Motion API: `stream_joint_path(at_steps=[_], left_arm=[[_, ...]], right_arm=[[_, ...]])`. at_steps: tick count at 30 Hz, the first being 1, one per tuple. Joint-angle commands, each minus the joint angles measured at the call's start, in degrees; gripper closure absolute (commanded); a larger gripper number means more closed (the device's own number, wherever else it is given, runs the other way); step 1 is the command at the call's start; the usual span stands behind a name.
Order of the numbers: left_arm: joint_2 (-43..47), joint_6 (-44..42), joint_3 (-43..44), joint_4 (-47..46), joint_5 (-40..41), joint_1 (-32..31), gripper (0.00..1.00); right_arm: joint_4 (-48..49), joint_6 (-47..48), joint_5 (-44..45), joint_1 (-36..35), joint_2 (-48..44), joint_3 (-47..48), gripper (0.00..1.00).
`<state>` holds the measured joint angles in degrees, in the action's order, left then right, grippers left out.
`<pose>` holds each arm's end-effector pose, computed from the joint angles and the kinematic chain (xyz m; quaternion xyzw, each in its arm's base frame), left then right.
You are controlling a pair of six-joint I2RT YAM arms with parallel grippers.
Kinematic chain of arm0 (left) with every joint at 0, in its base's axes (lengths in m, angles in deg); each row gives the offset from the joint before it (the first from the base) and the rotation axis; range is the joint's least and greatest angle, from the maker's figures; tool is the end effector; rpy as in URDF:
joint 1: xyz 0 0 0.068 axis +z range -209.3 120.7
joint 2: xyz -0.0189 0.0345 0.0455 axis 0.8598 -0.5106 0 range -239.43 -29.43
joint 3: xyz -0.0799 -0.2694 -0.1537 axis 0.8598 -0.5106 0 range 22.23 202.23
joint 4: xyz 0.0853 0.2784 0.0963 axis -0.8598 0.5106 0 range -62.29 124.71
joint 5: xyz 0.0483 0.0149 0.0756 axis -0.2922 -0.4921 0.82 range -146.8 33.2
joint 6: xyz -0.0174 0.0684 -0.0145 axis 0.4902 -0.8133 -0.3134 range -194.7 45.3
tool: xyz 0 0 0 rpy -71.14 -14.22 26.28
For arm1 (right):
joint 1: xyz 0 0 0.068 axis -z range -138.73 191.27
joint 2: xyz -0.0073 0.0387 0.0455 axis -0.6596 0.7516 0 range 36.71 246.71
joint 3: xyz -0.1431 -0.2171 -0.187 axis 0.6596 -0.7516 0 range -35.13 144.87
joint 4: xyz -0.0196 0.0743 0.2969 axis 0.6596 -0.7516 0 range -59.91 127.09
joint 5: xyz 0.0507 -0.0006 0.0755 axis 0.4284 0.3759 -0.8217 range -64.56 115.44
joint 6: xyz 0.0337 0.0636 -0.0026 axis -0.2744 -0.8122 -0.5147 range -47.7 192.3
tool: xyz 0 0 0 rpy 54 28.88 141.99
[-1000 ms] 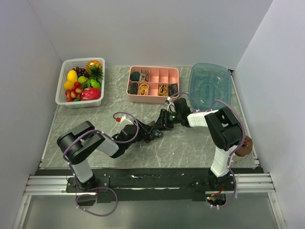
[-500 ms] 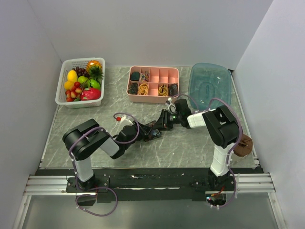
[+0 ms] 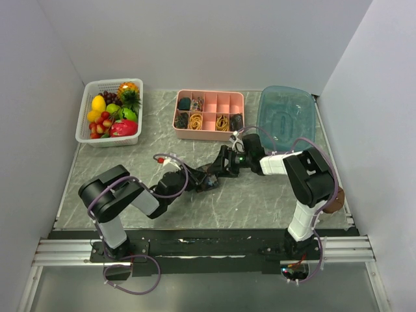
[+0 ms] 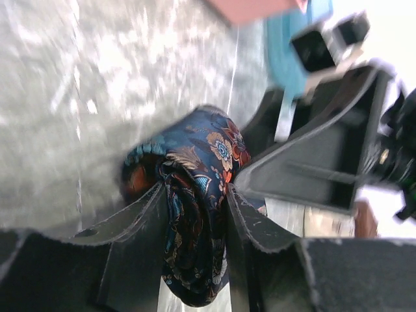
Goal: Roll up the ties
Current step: Pick up the tie at the center of the board.
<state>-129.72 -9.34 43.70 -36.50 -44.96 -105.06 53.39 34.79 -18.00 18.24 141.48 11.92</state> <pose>0.2317 -0.2206 0.1124 -0.1961 0.7648 -0.4555 0.4112 0.3473 0.1921 0.1229 -0.0442 0.8592 0.4839 0.1600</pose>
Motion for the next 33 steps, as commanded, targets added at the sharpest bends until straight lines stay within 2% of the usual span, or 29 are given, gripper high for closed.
stream_joint_path(at_steps=[1, 9, 18, 25, 33], left_arm=[[1.59, -3.57, -1.7, 0.22, -6.3, -1.26, 0.99], [3.26, -4.98, -0.91, 2.42, -7.09, -1.35, 0.99], [4.49, -6.3, -0.3, 3.29, -6.65, -1.26, 0.99], [2.56, -6.39, 1.38, 1.9, -9.19, 0.14, 0.99], [1.06, -6.21, 2.96, 1.54, -11.39, 1.2, 0.99]], right_arm=[[-2.5, 2.89, 1.78, 0.09, -3.51, -1.87, 0.15], [5.23, 2.45, -0.5, 2.19, -8.09, -7.66, 0.04], [8.92, 4.03, -0.51, 4.83, -11.34, -10.22, 0.01], [17.53, 0.61, -0.34, 4.83, -6.87, -8.82, 0.01], [18.86, -0.36, 1.52, 4.48, 0.33, -3.37, 0.01]])
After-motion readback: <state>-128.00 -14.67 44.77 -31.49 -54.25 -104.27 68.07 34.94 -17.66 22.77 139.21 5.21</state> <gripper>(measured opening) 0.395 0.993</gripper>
